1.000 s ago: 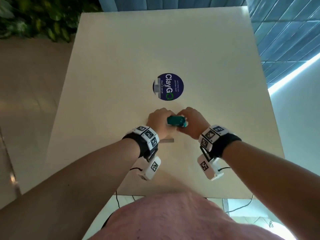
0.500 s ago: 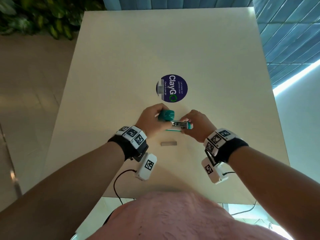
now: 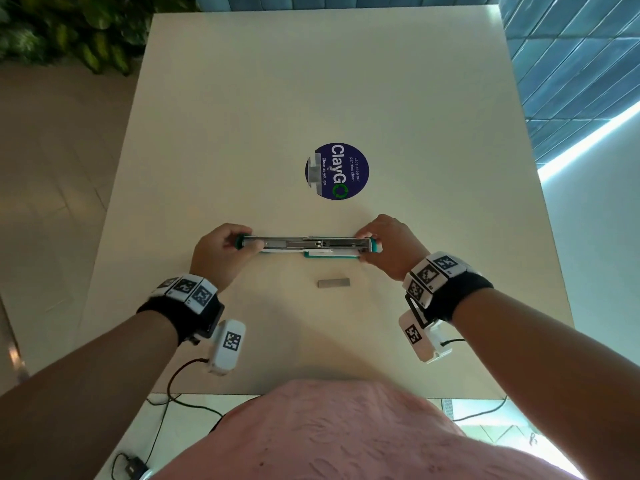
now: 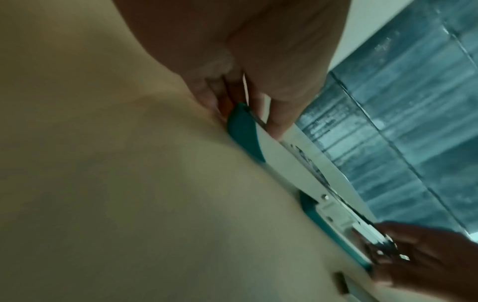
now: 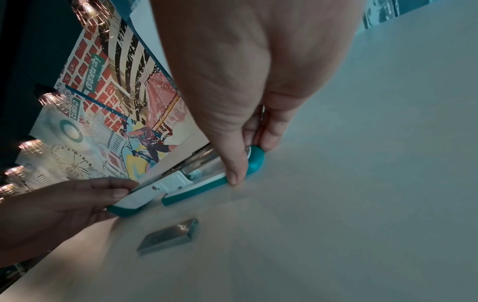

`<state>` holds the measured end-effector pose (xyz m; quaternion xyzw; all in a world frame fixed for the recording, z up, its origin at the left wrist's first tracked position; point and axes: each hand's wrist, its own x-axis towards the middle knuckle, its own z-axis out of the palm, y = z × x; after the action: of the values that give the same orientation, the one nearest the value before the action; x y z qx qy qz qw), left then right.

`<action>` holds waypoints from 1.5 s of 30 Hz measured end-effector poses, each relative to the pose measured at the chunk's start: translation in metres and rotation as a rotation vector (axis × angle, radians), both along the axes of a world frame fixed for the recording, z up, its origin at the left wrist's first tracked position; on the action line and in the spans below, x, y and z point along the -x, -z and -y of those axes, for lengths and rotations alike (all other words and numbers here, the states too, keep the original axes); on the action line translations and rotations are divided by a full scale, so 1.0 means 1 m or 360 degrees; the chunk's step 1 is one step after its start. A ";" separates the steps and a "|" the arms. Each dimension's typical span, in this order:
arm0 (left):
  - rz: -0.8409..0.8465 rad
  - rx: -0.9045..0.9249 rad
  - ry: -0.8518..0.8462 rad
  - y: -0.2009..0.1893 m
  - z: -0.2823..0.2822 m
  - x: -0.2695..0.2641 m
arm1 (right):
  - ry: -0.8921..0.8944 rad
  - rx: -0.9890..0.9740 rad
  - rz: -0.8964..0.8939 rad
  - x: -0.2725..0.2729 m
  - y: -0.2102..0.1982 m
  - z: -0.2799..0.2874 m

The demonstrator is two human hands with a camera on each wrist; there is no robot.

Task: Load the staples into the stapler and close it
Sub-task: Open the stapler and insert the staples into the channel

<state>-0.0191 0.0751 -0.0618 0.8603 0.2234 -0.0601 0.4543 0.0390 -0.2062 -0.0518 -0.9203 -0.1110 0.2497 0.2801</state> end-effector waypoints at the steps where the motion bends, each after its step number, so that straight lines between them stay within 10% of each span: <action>1: 0.0024 -0.0087 0.0062 0.001 0.000 -0.001 | 0.0000 0.0001 0.0004 0.000 0.000 0.000; 6: 0.0421 -0.0359 0.0560 -0.005 0.029 -0.014 | -0.0020 0.0047 0.0056 0.004 0.000 -0.002; 11: 0.0253 -0.0325 0.1021 0.005 0.068 -0.024 | -0.0355 -0.0119 0.0461 0.030 -0.018 -0.016; 15: 0.0286 -0.0381 0.0956 0.013 0.075 -0.027 | -0.0750 0.0059 0.0289 0.051 -0.005 -0.027; 29: 0.0240 -0.0398 0.0921 0.018 0.075 -0.028 | -0.0265 -0.0156 0.0594 0.020 -0.013 -0.022; 45: 0.0261 -0.0366 0.0927 0.020 0.073 -0.028 | -0.0436 0.0031 0.0455 0.005 -0.007 -0.020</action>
<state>0.0092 0.0017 -0.0816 0.9357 -0.0643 -0.0924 0.3344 0.0336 -0.1865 -0.0447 -0.9253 -0.2715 0.1533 0.2159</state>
